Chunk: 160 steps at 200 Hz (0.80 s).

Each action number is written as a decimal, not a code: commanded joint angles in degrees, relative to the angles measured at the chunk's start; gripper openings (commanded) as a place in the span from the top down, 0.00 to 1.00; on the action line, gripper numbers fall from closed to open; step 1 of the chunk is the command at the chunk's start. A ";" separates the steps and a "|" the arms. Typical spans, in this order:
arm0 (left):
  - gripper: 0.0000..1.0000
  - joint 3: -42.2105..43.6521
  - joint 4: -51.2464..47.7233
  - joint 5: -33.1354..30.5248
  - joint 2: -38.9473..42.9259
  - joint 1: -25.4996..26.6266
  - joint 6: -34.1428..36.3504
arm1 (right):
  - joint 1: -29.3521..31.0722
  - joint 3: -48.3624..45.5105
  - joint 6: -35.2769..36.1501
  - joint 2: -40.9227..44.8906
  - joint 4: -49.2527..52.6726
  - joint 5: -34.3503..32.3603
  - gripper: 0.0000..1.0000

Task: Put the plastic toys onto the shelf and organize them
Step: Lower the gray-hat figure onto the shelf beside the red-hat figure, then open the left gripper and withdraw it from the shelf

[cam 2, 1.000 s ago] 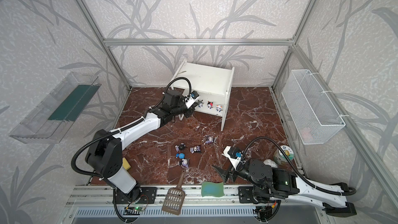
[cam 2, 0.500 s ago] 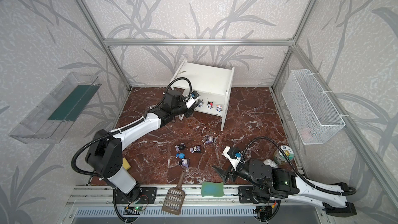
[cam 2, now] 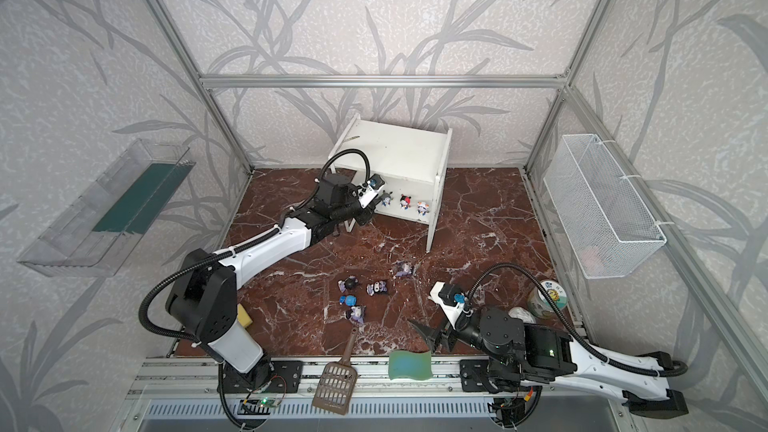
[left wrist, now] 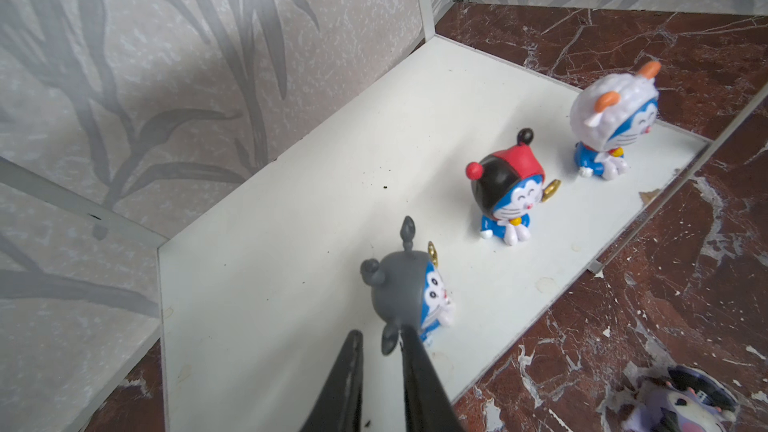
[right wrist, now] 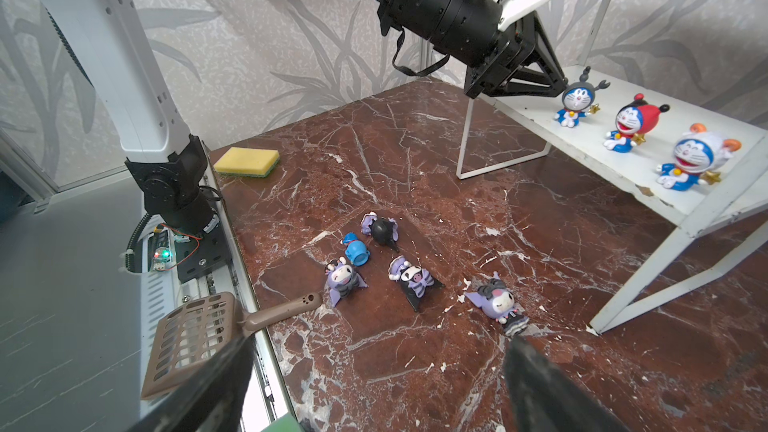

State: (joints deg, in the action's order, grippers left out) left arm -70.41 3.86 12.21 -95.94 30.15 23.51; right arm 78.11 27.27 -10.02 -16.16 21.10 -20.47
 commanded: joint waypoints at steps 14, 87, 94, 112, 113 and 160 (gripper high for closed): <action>0.80 -0.41 4.66 -2.17 -0.42 -0.53 -2.00 | 0.12 -0.28 -0.61 -0.18 -1.54 0.54 0.07; 0.77 0.45 5.50 -2.63 -0.16 -0.48 -2.41 | 0.15 -0.46 -0.67 -0.78 -2.07 0.88 0.07; 0.76 0.54 5.45 -2.62 -0.13 -0.48 -2.50 | 0.12 -0.46 -0.62 -0.80 -2.16 0.87 0.07; 0.74 0.70 5.41 -2.54 -0.05 -0.48 -2.66 | 0.12 -0.47 -0.49 -0.83 -2.31 0.92 0.07; 0.74 0.71 5.39 -2.54 -0.05 -0.51 -2.67 | 0.12 -0.51 -0.51 -0.86 -2.30 0.89 0.07; 0.64 2.53 6.15 -2.58 1.29 -0.46 -3.53 | 0.15 -0.81 -0.59 -1.22 -2.69 0.03 0.07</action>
State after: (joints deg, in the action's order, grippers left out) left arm -69.08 7.42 10.37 -96.20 29.93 21.47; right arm 78.11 27.14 -10.09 -17.04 20.73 -19.90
